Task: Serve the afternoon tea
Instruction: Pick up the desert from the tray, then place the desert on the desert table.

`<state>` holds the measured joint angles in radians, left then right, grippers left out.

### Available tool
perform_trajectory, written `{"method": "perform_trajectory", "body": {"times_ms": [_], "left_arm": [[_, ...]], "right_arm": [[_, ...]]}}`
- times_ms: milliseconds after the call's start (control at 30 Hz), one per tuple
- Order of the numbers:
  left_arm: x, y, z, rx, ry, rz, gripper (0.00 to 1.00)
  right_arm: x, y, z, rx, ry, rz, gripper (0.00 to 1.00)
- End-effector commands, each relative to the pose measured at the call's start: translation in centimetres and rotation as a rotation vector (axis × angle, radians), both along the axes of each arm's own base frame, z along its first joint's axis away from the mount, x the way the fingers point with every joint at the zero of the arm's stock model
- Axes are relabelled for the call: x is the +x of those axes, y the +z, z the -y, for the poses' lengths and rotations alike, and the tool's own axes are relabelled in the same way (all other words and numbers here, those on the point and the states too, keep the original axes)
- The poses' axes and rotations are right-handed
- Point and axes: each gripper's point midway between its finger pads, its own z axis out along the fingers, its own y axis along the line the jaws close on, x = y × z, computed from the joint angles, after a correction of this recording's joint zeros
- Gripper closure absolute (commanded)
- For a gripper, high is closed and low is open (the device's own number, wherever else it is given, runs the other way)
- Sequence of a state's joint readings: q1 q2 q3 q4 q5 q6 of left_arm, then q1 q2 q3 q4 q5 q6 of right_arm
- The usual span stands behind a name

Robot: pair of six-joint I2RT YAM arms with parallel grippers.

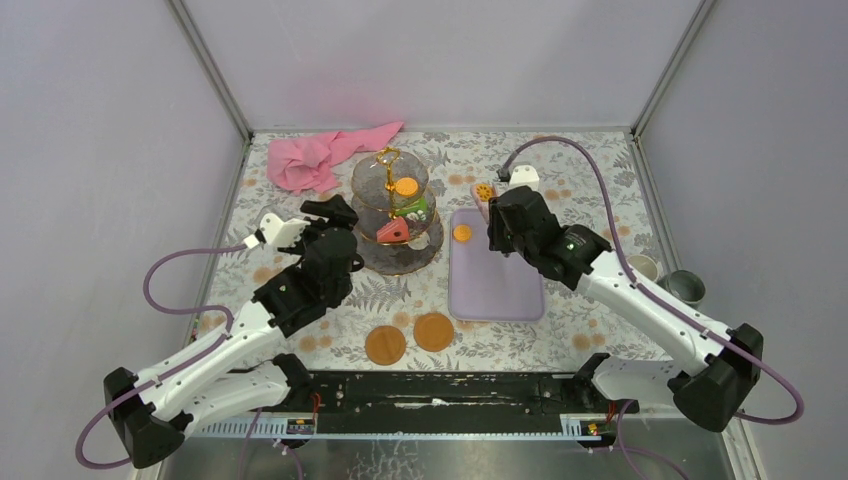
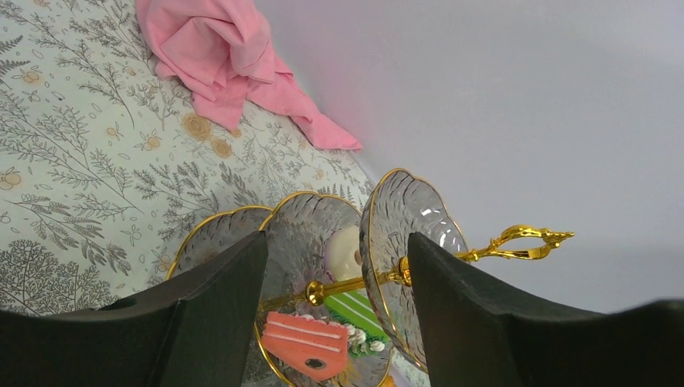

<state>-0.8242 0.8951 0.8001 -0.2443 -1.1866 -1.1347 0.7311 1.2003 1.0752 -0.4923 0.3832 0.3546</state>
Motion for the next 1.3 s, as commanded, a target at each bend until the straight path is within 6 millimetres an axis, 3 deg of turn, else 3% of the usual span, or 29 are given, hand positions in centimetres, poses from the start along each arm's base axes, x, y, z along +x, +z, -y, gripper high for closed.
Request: {"method": "perform_trajectory", "body": {"times_ms": [0,300,567,900,1267], "left_arm": [[-0.4,1.0,-0.7,0.004,0.029,0.012,0.29],[-0.9,1.3,-1.0,-0.001,0.008,0.012,0.23],[-1.2,1.6,-1.2,-0.009,-0.008,0.023,0.22],[-1.7,2.7,-1.4,-0.011,-0.036,0.052,0.21],[-1.8,3.9,-1.5,-0.015,-0.055,0.087,0.21]], "right_arm": [[-0.5,6.0,-1.8,0.056,0.038,0.106,0.73],[-1.6,10.7,-5.3,0.086,0.090,0.173,0.73],[-2.3,12.5,-9.7,0.065,0.148,0.200,0.73],[-2.2,13.1,-15.2,0.051,0.208,0.202,0.73],[-1.8,12.2,-17.9,0.057,0.232,0.185,0.74]]}}
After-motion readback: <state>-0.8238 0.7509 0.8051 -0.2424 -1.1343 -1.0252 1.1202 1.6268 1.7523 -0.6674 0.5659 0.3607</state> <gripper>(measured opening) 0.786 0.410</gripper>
